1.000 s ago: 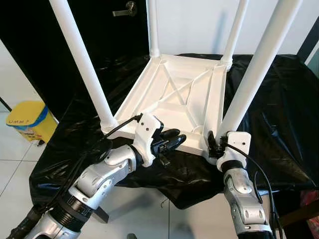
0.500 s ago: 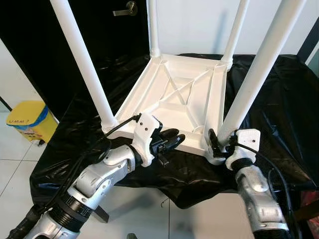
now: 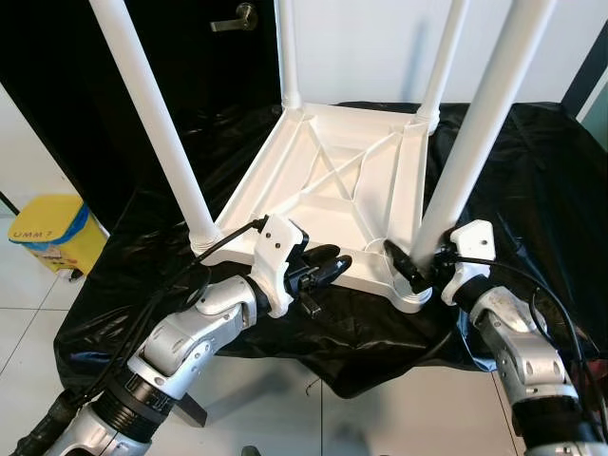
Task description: Building children table
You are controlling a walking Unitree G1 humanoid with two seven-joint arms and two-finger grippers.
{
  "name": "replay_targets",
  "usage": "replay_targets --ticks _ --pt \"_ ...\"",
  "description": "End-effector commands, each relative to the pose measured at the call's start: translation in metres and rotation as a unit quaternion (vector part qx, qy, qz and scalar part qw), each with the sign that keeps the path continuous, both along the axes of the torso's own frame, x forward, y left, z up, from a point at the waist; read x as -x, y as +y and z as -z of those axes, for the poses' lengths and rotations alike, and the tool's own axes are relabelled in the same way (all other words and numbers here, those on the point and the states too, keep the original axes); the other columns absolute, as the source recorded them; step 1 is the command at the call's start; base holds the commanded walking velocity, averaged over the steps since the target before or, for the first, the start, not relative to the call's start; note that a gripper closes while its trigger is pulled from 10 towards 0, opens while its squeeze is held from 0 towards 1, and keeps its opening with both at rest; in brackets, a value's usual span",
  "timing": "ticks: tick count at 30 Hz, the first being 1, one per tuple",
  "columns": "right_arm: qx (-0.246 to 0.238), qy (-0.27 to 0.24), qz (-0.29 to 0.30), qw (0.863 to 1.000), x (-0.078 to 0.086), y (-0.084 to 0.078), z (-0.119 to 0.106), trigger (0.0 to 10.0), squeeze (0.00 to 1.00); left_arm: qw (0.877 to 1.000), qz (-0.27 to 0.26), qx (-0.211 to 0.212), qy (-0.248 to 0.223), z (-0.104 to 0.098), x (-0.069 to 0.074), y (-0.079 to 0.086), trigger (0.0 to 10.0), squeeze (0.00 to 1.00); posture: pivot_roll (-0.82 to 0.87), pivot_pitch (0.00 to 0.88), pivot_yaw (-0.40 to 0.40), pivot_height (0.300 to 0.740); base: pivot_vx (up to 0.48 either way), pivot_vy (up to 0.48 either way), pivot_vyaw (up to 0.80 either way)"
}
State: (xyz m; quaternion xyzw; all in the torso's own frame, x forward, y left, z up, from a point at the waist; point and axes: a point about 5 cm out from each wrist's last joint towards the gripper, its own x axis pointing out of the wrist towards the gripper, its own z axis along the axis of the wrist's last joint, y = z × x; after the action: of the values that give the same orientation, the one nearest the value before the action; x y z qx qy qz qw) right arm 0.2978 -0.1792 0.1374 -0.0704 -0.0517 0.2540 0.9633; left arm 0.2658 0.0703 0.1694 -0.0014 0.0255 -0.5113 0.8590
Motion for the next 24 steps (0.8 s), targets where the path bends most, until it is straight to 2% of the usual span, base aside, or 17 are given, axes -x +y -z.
replay_targets --ticks 1,2,3,4,15,16,17,24 --pt "0.007 0.008 -0.016 1.0 -0.001 0.003 0.003 4.8 0.0 0.992 0.122 -0.001 0.002 -0.002 0.011 -0.002 10.0 0.0 -0.1 0.014 0.021 0.74 0.0 0.0 0.0" --pt "0.007 0.008 -0.016 1.0 -0.001 0.003 0.003 4.8 0.0 0.992 0.122 -0.001 0.002 -0.002 0.011 -0.002 10.0 0.0 -0.1 0.014 0.021 0.74 0.0 0.0 0.0" --pt "0.007 0.01 -0.018 1.0 -0.002 0.002 0.004 1.5 0.0 0.992 0.122 -0.001 0.002 -0.002 0.011 -0.001 10.0 0.0 -0.1 0.015 0.019 0.74 0.0 0.0 0.0" --pt "0.008 0.015 -0.022 1.0 -0.003 0.0 0.006 0.0 0.0 0.993 0.121 -0.003 0.003 -0.002 0.012 -0.001 10.0 0.0 -0.09 0.015 0.018 0.74 0.0 0.0 0.0" --pt "0.003 0.021 -0.021 1.0 0.0 -0.004 0.012 0.0 0.0 0.993 0.121 -0.002 0.005 -0.002 0.013 0.001 10.0 0.0 -0.09 0.011 0.023 0.74 0.0 0.0 0.0" --pt "-0.001 0.024 -0.014 1.0 0.001 -0.004 0.014 6.9 0.0 0.993 0.121 -0.002 0.005 -0.002 0.013 0.002 10.0 0.0 -0.1 0.009 0.027 0.74 0.0 0.0 0.0" --pt "-0.004 0.025 -0.006 1.0 0.002 -0.004 0.015 10.0 0.0 0.993 0.122 -0.003 0.005 -0.002 0.013 0.002 10.0 0.0 -0.1 0.006 0.028 0.74 0.0 0.0 0.0" --pt "-0.02 0.016 0.045 0.999 0.007 -0.002 0.017 10.0 0.0 0.992 0.126 -0.007 0.005 -0.002 0.011 0.003 10.0 0.0 -0.1 0.001 0.034 0.74 0.0 0.0 0.0"
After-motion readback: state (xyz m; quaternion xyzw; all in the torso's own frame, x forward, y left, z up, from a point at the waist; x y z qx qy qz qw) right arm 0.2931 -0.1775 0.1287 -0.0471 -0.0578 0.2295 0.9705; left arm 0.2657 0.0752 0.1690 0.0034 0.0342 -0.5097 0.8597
